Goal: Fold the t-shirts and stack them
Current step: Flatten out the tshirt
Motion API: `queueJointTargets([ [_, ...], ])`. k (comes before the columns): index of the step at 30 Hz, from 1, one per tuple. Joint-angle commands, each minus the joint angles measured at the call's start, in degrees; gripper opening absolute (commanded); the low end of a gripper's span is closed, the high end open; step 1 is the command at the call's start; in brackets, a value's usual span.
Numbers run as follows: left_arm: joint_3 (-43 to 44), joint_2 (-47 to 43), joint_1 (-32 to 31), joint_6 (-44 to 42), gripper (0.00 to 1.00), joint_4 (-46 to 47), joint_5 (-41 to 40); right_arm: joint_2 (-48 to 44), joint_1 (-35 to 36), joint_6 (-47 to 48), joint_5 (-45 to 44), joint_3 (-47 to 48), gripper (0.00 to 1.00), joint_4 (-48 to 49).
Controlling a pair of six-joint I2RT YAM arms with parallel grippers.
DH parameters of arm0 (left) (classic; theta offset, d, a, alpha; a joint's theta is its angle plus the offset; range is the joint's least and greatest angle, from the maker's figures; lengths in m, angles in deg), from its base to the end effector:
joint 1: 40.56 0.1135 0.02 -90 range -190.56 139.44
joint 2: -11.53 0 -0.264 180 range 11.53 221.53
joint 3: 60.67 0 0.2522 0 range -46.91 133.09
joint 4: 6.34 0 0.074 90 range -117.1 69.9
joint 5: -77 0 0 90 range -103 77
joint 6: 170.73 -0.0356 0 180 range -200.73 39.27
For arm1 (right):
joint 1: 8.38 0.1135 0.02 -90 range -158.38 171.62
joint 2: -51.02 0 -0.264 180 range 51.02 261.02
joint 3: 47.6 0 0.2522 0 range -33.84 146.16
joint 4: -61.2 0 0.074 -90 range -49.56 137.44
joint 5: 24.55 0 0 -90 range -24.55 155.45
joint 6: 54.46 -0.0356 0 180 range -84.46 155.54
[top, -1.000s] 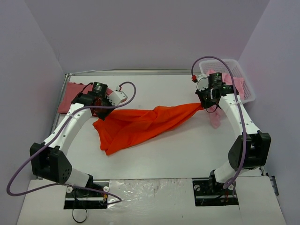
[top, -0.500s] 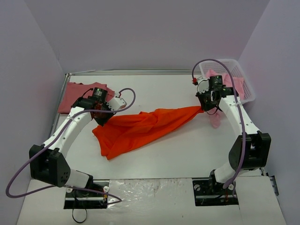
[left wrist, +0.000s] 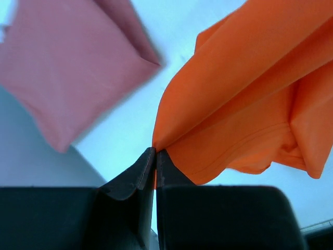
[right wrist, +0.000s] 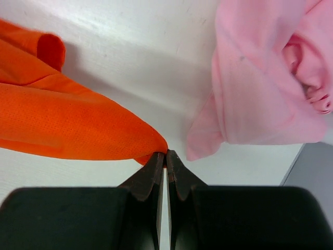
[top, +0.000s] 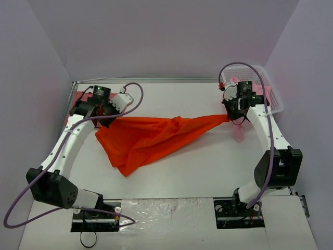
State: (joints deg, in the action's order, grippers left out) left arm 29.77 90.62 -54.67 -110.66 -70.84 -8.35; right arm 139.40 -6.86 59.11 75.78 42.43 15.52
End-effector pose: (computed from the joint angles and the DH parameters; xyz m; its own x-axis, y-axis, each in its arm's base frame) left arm 0.2737 -0.0718 0.3348 -0.5278 0.6454 -0.5521 0.6387 0.7301 0.2430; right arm 0.3427 0.0155 0.3089 -0.5749 -0.4088 -0.7088 -0.4199 0.8909 -0.1733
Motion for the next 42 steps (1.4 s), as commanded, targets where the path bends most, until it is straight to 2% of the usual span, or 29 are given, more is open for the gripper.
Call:
queueJointTargets([
  [1,11.97,-4.3,1.01,1.1,0.02,-2.59,-2.98,-3.38,-0.9,-0.63,-1.89,7.21,0.0,0.46],
  [2,16.69,-4.21,1.01,1.8,0.02,-3.83,-2.19,-3.91,-0.99,-0.81,-1.37,8.53,0.0,0.46],
  [5,21.91,-5.69,1.01,3.12,0.02,-5.94,0.71,-6.72,-1.17,-1.33,1.18,11.62,0.0,0.46],
  [9,22.55,-8.59,0.66,2.87,0.02,-9.98,5.63,-11.98,-1.25,-1.51,5.14,9.78,0.0,0.28],
  [13,16.5,-12.9,0.22,0.5,0.03,-12.97,12.47,-16.29,-1.26,0.77,7.94,4.96,0.0,-1.56],
  [16,8.77,-17.9,-0.04,-3.71,0.16,-14.03,13.73,-18.59,-1.26,2.27,8.22,1.18,0.0,-2.79],
  [18,4.12,-18.71,-0.13,-4.17,0.12,-13.51,12.68,-19.03,-1.17,3.32,8.66,-0.06,0.0,-3.49],
  [19,3.13,-18.8,-0.13,-5.21,0.03,-13.77,12.5,-18.95,-1.17,3.67,8.92,-0.76,0.0,-4.11],
  [22,0.75,-18.18,-0.22,-5.49,0.02,-13.95,11.88,-18.24,-1.17,4.29,9.8,-0.25,0.0,-4.99],
  [27,-1.27,-17.22,-0.22,-3.64,0.03,-8.86,11.0,-15.7,-1.17,3.68,10.15,1.42,0.0,-4.99],
  [31,-5.21,-14.76,-0.57,-1.01,0.39,-3.86,14.95,-13.33,-1.17,3.76,11.03,-0.32,0.0,-4.9],
  [34,-9.08,-12.56,-1.18,1.19,0.46,2.28,14.43,-12.01,-1.17,4.02,11.03,-1.3,0.0,-4.9],
  [35,-9.71,-11.86,-1.36,1.54,0.49,3.36,14.34,-11.31,-1.25,4.02,11.03,-1.73,0.25,-4.9],
  [36,-10.06,-10.11,-1.45,2.07,0.5,5.19,14.51,-10.95,-1.17,4.11,10.86,-2.0,0.34,-4.99],
  [37,-10.24,-9.05,-1.62,2.42,0.52,6.08,14.69,-10.86,-1.17,4.2,10.68,-2.18,0.38,-4.99],
  [38,-10.33,-8.08,-1.8,2.68,0.53,6.7,14.95,-10.86,-1.17,4.2,10.42,-2.44,0.49,-4.82],
  [39,-10.24,-6.07,-2.06,3.04,0.53,7.4,15.56,-10.77,-1.17,4.29,10.33,-2.44,0.56,-4.73],
  [42,-9.8,-1.59,-3.82,3.65,0.56,10.39,15.57,-10.6,-1.17,4.03,10.59,-2.0,0.63,-4.47],
])
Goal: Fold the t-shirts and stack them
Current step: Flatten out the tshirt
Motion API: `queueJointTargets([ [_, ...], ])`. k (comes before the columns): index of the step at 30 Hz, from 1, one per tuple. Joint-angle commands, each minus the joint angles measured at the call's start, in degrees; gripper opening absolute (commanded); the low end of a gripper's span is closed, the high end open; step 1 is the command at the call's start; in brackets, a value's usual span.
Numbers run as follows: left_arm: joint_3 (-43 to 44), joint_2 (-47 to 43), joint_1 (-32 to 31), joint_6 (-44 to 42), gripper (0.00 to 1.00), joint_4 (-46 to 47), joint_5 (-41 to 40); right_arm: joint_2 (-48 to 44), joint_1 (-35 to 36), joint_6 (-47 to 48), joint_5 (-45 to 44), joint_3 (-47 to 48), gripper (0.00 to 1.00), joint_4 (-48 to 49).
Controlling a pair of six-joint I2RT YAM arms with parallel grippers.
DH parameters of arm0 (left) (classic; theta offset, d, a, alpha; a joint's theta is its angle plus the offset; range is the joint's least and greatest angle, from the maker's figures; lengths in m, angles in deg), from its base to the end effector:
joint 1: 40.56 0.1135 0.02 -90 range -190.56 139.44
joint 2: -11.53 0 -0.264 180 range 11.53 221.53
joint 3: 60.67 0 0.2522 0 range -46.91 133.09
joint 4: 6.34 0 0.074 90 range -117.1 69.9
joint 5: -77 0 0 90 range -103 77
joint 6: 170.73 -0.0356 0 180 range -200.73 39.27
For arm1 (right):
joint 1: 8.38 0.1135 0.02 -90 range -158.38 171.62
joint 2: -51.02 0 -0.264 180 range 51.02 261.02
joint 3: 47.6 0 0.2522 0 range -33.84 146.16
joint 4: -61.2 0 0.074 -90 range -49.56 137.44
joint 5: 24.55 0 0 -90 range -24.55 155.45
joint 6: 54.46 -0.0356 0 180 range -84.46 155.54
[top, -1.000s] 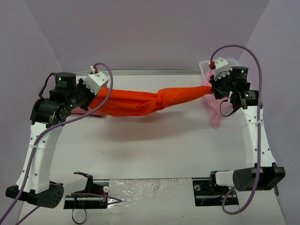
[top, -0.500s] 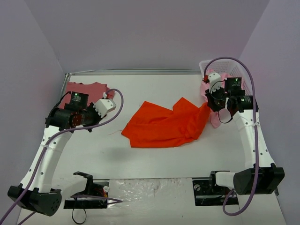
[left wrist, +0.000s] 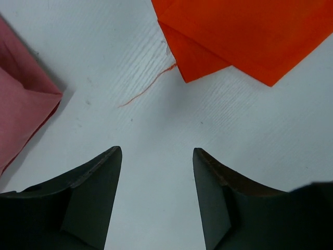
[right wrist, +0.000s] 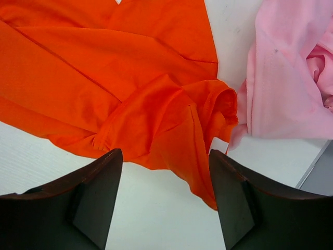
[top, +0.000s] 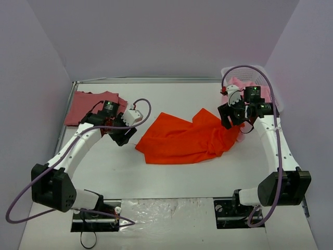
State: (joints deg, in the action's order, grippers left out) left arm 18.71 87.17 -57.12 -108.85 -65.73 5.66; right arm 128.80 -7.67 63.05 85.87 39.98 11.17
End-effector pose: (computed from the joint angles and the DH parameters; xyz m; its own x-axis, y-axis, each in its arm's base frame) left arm 0.2527 -0.0870 0.2968 -0.4891 0.6113 -0.6221 0.7638 0.6447 0.0330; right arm 0.2944 0.0161 0.3451 -0.4444 -0.4384 -0.7812 -0.5448 0.8245 -0.1528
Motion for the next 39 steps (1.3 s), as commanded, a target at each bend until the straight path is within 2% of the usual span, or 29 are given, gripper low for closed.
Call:
queueJointTargets([
  [1,1.43,3.01,-1.72,2.19,0.56,7.29,1.3,0.27,-0.45,-0.08,0.75,0.62,0.64,-0.03],
  [5,3.36,9.6,-3.39,3.94,0.56,11.96,0.68,1.85,-0.45,-0.87,2.25,0.1,0.66,1.02],
  [7,5.91,14.0,-3.92,4.74,0.5,12.75,0.77,2.9,-0.45,-1.23,2.51,-1.22,0.66,2.52],
  [9,8.36,17.61,-4.27,5.44,0.49,12.76,0.86,3.69,-0.36,-1.67,2.78,-2.27,0.66,3.92],
  [12,9.78,20.34,-4.8,5.79,0.5,13.98,1.73,5.89,-0.36,-1.49,1.29,-3.33,0.66,4.54],
  [14,10.48,21.91,-5.41,5.71,0.54,14.77,1.3,7.38,-0.36,-1.4,0.41,-3.95,0.64,4.28],
  [17,12.42,24.29,-6.29,6.41,0.55,15.04,0.95,8.35,0.08,-0.44,0.84,-5.26,0.59,4.1],
  [26,10.93,25.79,-6.29,8.61,0.55,17.94,-0.11,12.57,4.47,3.17,-1.62,-8.16,0.51,0.94],
  [32,9.61,25.44,-6.29,9.05,0.55,17.94,-1.78,13.8,6.94,4.04,-3.11,-10.54,0.52,0.59],
  [39,8.12,24.65,-6.12,9.31,0.55,18.03,-2.13,14.24,6.58,3.26,-10.04,-12.04,0.56,4.62],
])
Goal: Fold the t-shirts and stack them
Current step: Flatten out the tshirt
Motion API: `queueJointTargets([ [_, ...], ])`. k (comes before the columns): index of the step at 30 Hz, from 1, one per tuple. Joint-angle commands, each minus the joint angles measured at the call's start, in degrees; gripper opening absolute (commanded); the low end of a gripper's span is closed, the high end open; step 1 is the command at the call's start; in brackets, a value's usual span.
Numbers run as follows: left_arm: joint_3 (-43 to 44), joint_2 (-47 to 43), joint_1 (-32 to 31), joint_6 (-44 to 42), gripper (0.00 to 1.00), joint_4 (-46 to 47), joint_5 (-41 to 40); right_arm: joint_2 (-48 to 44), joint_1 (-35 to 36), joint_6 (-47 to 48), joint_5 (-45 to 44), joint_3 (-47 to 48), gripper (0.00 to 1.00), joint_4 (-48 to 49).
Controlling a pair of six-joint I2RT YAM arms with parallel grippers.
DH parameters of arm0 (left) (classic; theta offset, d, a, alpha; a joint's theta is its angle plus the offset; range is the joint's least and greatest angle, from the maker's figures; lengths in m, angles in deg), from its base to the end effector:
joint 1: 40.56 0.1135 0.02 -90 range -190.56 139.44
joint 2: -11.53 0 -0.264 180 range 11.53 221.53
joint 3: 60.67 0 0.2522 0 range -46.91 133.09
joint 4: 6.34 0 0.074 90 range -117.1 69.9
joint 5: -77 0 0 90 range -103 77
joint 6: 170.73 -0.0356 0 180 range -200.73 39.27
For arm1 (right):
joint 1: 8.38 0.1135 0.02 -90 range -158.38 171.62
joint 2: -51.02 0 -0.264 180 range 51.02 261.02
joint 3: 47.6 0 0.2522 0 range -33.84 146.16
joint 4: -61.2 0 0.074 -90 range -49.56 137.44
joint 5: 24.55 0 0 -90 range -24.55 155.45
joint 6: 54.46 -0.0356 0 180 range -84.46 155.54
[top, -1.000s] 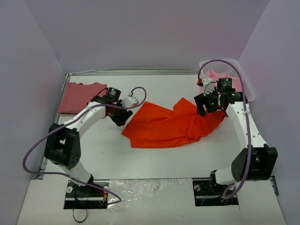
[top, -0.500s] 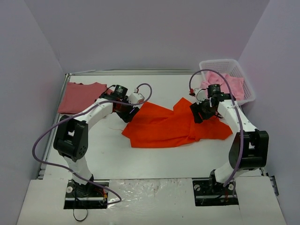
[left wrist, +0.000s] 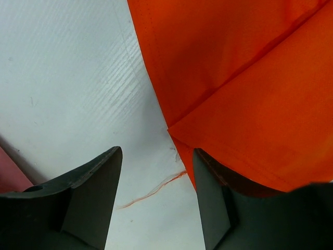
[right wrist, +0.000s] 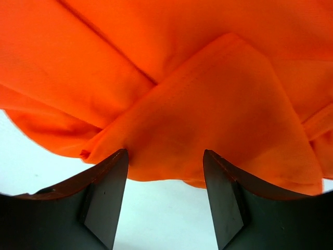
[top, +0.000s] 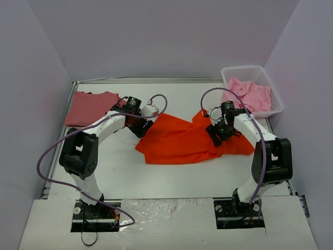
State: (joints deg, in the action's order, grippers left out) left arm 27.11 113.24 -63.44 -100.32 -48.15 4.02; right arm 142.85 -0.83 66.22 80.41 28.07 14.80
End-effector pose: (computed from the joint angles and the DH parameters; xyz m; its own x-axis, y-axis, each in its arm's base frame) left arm 0.3453 -0.1570 0.2220 -0.5418 0.5766 -0.6115 0.7486 0.6619 -0.0392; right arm 0.3166 0.0512 0.2110 -0.6317 -0.5810 -0.5132 -0.6595 0.7507 -0.0381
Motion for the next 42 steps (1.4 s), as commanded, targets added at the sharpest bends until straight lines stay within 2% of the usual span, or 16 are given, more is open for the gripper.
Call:
queueJointTargets([
  [1,-0.37,-1.52,0.2,0.79,0.55,0.54,-0.49,0.1,-0.6,-0.09,-5.46,0.49,0.56,1.96],
  [9,-1.07,-1.78,0.99,0.79,0.55,0.72,-0.14,4.23,-1.75,-0.35,-10.65,5.76,0.56,4.52],
  [17,-1.33,-1.43,2.04,0.79,0.56,0.72,1.18,10.29,-3.77,0.35,-13.38,6.65,0.55,6.63],
  [18,-1.25,-1.34,2.04,0.7,0.56,0.72,1.18,10.82,-3.95,0.44,-13.38,6.47,0.52,6.8],
  [20,-1.16,-1.17,2.04,0.61,0.56,0.28,1.44,11.7,-4.12,0.61,-13.2,6.12,0.36,6.8],
  [21,-1.16,-1.08,2.04,0.52,0.56,0.19,1.44,11.53,-4.21,0.61,-13.29,5.77,0.11,6.89],
  [22,-1.16,-1.08,2.04,0.52,0.56,0.11,1.53,11.35,-4.21,0.61,-13.29,5.59,0.0,6.89],
  [31,-0.89,-0.99,2.13,0.35,0.56,-0.42,1.79,0.37,-4.21,0.79,-11.97,5.68,0.0,5.22],
  [32,-0.81,-0.9,2.13,0.35,0.56,-0.42,1.88,-0.5,-4.21,0.88,-12.76,5.85,0.14,5.13],
  [33,-0.81,-0.73,2.13,0.43,0.56,-0.51,1.97,-0.51,-4.3,1.4,-13.2,5.77,0.34,5.13],
  [34,-0.81,-0.81,2.13,0.26,0.56,-0.6,2.14,-0.08,-4.3,1.66,-13.81,5.68,0.41,5.13],
  [36,-0.81,-0.9,2.13,0.26,0.56,-0.69,2.32,0.8,-4.3,2.19,-14.78,5.59,0.48,5.22],
  [42,-1.07,-0.72,2.13,-0.09,0.56,-0.86,2.85,7.39,-6.05,3.16,-14.44,6.91,0.5,5.49],
])
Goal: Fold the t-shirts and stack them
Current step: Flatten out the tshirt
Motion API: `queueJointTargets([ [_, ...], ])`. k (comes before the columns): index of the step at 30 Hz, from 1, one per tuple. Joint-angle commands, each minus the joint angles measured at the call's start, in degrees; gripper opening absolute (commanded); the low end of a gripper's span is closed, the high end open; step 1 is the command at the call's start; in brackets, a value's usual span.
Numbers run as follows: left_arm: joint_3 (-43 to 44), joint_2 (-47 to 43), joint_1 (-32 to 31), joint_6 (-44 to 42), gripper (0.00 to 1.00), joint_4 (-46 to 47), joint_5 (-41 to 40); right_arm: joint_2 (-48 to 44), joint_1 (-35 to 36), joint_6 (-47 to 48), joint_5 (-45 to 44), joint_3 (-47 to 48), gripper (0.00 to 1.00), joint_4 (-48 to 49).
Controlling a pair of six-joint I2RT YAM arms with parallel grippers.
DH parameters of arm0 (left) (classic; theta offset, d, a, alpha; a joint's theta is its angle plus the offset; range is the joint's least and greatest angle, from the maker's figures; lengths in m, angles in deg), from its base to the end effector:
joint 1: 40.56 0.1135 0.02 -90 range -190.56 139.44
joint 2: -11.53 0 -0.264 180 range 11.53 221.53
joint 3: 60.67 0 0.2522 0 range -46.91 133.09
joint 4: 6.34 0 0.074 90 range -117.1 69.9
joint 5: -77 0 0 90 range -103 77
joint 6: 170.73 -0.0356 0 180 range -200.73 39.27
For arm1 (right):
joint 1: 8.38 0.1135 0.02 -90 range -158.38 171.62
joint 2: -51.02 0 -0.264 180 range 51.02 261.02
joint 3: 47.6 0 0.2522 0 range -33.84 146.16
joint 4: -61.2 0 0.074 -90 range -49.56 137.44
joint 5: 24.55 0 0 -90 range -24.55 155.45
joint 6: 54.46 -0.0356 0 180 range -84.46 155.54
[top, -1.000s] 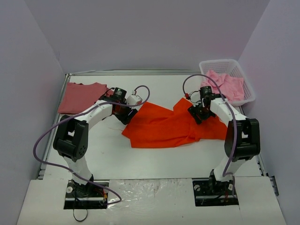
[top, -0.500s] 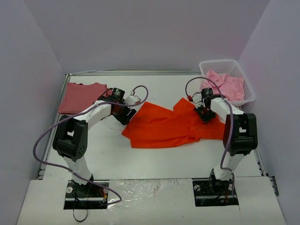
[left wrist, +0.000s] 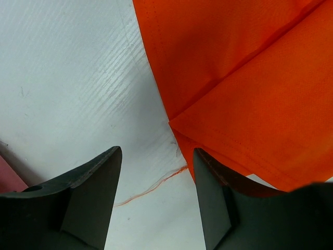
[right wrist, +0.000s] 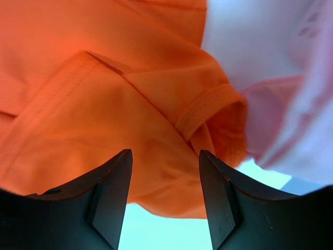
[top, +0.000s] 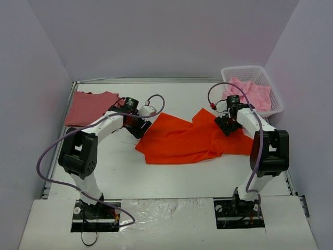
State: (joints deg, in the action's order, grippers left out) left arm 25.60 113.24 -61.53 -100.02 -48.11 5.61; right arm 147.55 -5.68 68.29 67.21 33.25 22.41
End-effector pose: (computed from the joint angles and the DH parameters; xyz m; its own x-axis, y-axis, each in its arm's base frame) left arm 0.3461 -0.1448 0.2143 -0.5756 0.5559 -0.5998 0.7318 0.6775 -0.0743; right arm 0.3561 0.0179 0.2184 -0.6486 -0.5719 -0.5023 -0.4944 0.8183 -0.2934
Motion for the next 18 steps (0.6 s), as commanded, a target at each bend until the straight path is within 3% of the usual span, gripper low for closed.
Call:
queueJointTargets([
  [1,0.44,-0.55,0.23,-0.49,0.56,-0.91,1.25,4.09,-1.55,1.26,-1.15,2.08,0.5,-2.12],
  [6,0.35,0.33,0.32,-0.75,0.56,-1.08,1.34,7.17,-2.43,1.96,-0.53,3.05,0.48,-1.95],
  [8,0.52,0.77,0.32,-0.84,0.56,-1.17,1.51,7.62,-4.09,2.14,-0.53,2.96,0.41,-1.86],
  [9,0.79,1.03,0.32,-0.84,0.56,-1.43,1.6,7.79,-4.45,2.14,-0.35,2.7,0.18,-1.86],
  [10,0.88,1.12,0.4,-0.84,0.56,-1.61,1.69,7.79,-4.54,2.23,-0.35,2.52,0.05,-1.86],
  [11,0.97,1.38,0.32,-0.84,0.56,-1.7,1.78,7.62,-4.63,2.14,-0.27,2.43,0.0,-1.94],
  [18,1.4,1.12,0.32,-0.93,0.56,-2.14,1.34,-1.5,-4.11,1.52,2.89,1.98,0.0,-4.66],
])
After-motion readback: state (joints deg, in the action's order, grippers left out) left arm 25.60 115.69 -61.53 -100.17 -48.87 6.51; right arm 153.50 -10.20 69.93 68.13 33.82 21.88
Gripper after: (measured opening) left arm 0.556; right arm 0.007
